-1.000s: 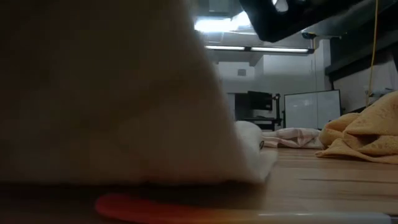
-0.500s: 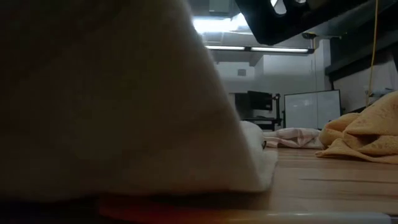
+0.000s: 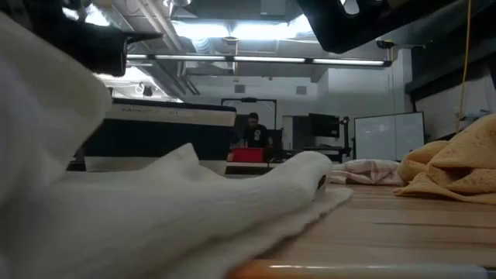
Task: Fold towel
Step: Fold the left white patterned towel
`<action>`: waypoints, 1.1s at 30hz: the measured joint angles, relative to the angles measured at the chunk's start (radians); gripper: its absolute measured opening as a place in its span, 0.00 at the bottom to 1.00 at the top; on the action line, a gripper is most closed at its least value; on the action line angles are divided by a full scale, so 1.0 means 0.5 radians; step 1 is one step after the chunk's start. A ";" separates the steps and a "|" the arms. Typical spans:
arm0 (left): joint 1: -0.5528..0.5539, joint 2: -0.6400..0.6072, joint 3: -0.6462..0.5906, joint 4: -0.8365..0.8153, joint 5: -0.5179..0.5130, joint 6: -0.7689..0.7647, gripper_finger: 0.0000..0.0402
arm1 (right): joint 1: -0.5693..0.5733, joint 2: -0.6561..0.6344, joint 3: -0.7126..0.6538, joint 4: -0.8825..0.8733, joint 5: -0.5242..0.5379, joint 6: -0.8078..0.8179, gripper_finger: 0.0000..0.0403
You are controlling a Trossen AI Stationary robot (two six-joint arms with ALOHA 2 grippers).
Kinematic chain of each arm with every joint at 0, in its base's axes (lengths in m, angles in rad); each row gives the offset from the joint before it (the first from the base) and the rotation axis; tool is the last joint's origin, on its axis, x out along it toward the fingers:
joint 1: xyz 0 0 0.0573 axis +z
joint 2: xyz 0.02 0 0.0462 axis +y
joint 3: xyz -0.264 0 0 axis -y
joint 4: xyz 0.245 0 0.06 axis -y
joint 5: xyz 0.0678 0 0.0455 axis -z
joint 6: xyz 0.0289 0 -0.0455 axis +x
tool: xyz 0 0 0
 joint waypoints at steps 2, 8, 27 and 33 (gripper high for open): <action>0.000 0.000 -0.025 -0.007 -0.082 0.002 0.08 | 0.000 0.000 0.000 -0.001 0.002 -0.024 0.14; 0.000 0.000 -0.040 0.007 -0.318 0.111 0.13 | 0.000 0.000 0.000 0.054 0.113 -0.207 0.14; 0.072 -0.070 0.002 0.022 -0.838 0.494 0.29 | 0.047 -0.001 0.001 0.517 0.541 -0.320 0.14; 0.039 -0.335 0.125 -0.080 -0.045 0.861 0.22 | 0.067 -0.001 0.001 0.566 0.522 -0.377 0.14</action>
